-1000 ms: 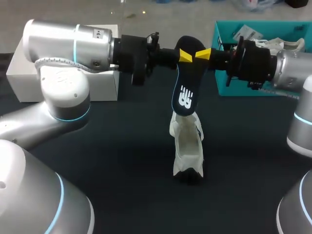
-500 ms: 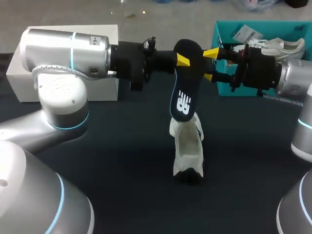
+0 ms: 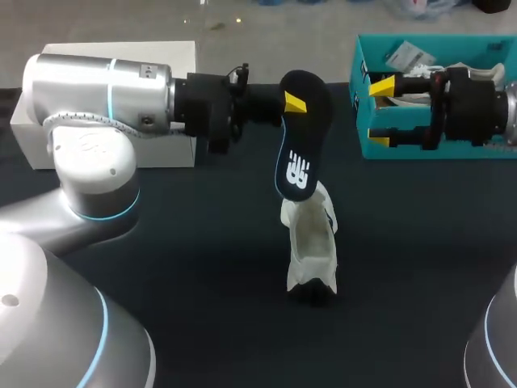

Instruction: Take the shoe out of the shoebox, open the shoe tongue, remove and reinsert the insole, then place the shoe into the shoebox

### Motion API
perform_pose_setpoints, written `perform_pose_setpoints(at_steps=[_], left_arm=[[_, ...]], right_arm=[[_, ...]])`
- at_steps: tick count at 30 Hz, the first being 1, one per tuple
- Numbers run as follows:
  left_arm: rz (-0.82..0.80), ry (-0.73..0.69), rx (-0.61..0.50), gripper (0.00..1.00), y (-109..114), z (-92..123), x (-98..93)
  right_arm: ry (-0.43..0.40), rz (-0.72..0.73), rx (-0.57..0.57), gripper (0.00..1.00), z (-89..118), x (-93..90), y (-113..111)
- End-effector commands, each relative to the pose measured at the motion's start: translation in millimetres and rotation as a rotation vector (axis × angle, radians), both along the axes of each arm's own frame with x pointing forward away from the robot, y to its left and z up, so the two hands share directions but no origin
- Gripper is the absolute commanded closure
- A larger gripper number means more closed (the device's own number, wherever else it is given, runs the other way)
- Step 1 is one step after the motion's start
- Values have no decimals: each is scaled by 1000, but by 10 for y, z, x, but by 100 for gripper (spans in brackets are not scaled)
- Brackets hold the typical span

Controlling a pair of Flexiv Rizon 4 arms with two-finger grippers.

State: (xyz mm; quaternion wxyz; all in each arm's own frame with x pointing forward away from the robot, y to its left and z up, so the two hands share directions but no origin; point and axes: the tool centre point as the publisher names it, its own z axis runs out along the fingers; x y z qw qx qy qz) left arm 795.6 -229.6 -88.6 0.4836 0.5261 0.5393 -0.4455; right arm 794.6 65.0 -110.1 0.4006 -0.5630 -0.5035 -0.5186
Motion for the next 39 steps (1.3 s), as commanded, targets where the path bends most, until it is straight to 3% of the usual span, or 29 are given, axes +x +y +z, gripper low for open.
perform_pose_setpoints(at_steps=[1, 7, 9, 14, 20, 23, 28, 29, 39], left_arm=[[11, 34, -5, 100, -36, -23, -48], [11, 34, -5, 100, -36, -23, -48], [11, 34, -5, 100, -36, -23, -48], [11, 34, -5, 100, -36, -23, -48], [11, 34, -5, 100, -36, -23, -48], [11, 34, -5, 100, -36, -23, -48], [11, 34, -5, 100, -36, -23, -48], [11, 34, -5, 100, -36, -23, -48], [11, 34, -5, 100, -36, -23, -48]], right_arm=[[3, -2, -9, 0, 11, -20, 0], [3, -2, -9, 0, 11, -20, 0], [-15, 55, -82, 0, -115, -58, -39], [-113, 52, -306, 0, -258, -98, -372], [-133, 17, -411, 0, -260, -202, -874], [-114, -5, -457, 0, -227, -269, -1071], [1, -91, -483, 0, -172, -365, -1343], [-14, -105, -490, 0, -158, -382, -1376], [27, -179, -521, 0, -146, -449, -1490]])
